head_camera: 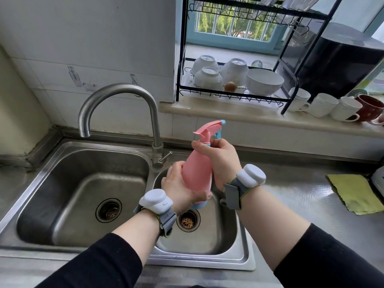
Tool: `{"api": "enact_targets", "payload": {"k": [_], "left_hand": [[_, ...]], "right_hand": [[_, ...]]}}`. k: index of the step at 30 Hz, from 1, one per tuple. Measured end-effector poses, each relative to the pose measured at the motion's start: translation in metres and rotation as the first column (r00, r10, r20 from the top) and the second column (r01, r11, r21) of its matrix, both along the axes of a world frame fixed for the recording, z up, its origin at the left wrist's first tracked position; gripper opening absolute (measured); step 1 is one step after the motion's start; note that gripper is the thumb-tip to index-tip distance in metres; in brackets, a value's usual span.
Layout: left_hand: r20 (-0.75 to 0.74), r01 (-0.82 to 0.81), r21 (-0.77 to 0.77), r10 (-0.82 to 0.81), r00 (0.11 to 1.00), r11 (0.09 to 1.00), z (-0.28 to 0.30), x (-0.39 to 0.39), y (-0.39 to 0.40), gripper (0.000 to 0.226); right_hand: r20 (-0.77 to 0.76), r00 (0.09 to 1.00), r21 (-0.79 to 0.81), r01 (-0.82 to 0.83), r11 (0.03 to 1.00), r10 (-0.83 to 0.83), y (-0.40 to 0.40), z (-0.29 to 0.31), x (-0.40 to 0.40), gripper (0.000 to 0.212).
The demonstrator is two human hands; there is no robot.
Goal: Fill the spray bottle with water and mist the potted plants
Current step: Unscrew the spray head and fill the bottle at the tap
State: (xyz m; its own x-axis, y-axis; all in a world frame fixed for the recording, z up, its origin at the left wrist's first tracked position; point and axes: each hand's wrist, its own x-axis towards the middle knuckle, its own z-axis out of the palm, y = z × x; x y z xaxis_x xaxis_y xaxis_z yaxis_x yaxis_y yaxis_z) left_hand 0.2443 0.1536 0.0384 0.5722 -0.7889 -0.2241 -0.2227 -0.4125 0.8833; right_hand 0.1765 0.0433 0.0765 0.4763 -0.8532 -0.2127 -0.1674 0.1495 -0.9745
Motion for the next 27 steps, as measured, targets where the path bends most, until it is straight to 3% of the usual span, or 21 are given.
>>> {"api": "enact_targets", "payload": {"k": [3, 6, 10, 14, 17, 22, 27], "left_hand": [[-0.007, -0.001, -0.024, 0.001, 1.0, 1.0, -0.0004, 0.0012, -0.0006, 0.085], [-0.006, -0.011, -0.04, 0.011, 1.0, 0.999, 0.0007, 0.0018, -0.0023, 0.085], [-0.044, 0.022, -0.019, -0.022, 0.999, 1.0, -0.0014, 0.0009, -0.005, 0.087], [-0.138, 0.084, -0.039, -0.089, 0.987, 0.996, 0.002, 0.0044, -0.0026, 0.094], [-0.1, 0.075, -0.027, -0.077, 0.992, 0.997, 0.0013, 0.0061, -0.0022, 0.099], [-0.07, 0.032, -0.03, -0.034, 0.997, 0.999, -0.0016, 0.0007, -0.0022, 0.087], [-0.047, 0.077, -0.007, -0.077, 0.996, 0.997, -0.0025, 0.0064, -0.0015, 0.093]], "right_hand": [[-0.002, 1.0, -0.008, -0.026, 1.0, 0.026, 0.0029, 0.0009, 0.0019, 0.049], [0.024, 1.0, 0.043, -0.007, 0.999, 0.006, 0.002, 0.0009, 0.0023, 0.038], [-0.049, 0.996, -0.043, 0.072, 0.996, -0.074, 0.0026, 0.0016, 0.006, 0.043], [0.057, 0.998, 0.037, 0.024, 0.999, -0.026, -0.0001, 0.0012, 0.0017, 0.037], [0.063, 0.998, 0.058, 0.027, 0.998, -0.03, -0.0017, -0.0025, 0.0001, 0.033], [-0.032, 0.996, -0.024, 0.086, 0.996, -0.087, 0.004, 0.0008, 0.0025, 0.028], [-0.054, 0.996, -0.001, 0.064, 0.998, -0.064, 0.0037, -0.0009, -0.0017, 0.02]]}}
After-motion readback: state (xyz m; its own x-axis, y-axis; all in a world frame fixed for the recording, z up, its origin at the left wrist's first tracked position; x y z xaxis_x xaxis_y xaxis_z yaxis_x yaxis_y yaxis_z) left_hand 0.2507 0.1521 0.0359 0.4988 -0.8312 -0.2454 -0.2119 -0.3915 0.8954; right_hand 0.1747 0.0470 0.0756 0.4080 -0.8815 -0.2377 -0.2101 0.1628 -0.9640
